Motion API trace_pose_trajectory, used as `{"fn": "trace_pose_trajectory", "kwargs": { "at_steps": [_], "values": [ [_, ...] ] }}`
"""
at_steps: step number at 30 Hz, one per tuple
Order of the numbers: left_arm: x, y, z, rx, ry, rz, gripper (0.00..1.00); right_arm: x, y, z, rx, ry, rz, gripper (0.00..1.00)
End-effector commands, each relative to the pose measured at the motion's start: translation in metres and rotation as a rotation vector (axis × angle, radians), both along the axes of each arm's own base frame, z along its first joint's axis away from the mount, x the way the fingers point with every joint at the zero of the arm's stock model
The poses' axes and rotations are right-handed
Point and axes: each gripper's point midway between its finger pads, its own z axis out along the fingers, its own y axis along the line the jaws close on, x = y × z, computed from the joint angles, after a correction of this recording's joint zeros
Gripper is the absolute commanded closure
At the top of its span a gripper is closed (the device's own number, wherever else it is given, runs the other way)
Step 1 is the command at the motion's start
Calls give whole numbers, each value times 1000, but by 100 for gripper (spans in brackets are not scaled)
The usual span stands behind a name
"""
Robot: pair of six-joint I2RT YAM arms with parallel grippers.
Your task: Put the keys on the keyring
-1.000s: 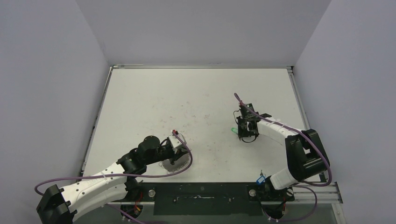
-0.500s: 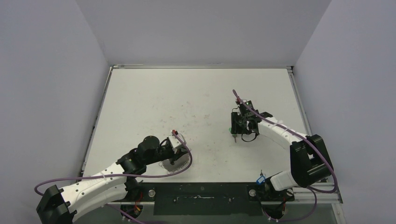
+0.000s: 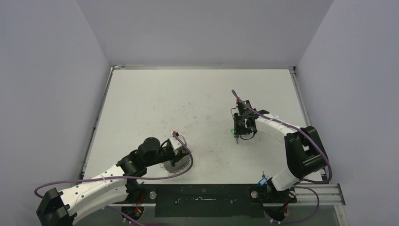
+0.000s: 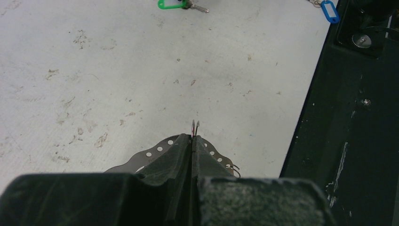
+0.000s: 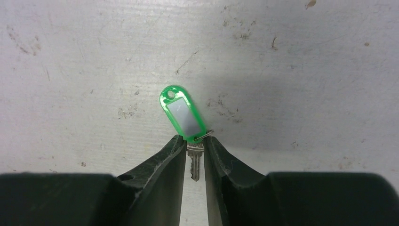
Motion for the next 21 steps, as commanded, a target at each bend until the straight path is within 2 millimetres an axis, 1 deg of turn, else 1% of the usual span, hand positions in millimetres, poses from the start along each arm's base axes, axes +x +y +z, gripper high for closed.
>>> {"fn": "trace_pose_trajectory", "kwargs": {
  "at_steps": [1, 4, 8, 10, 17, 21],
  "values": [
    [3, -1, 15, -39, -32, 6, 100, 18, 0, 9, -28, -46, -33, 78],
    [2, 0, 15, -41, -34, 7, 100, 19, -2, 7, -59, -48, -32, 80],
    [2, 0, 16, -39, -35, 9, 100, 20, -4, 8, -92, -60, -33, 85],
    [2, 1, 16, -37, -36, 9, 100, 21, -3, 9, -96, -60, -28, 85],
    [2, 1, 17, -34, -36, 7, 100, 21, 1, 13, -95, -70, -20, 63],
    [2, 2, 16, -32, -36, 9, 100, 21, -2, 16, -112, -76, -26, 60]
  ]
}}
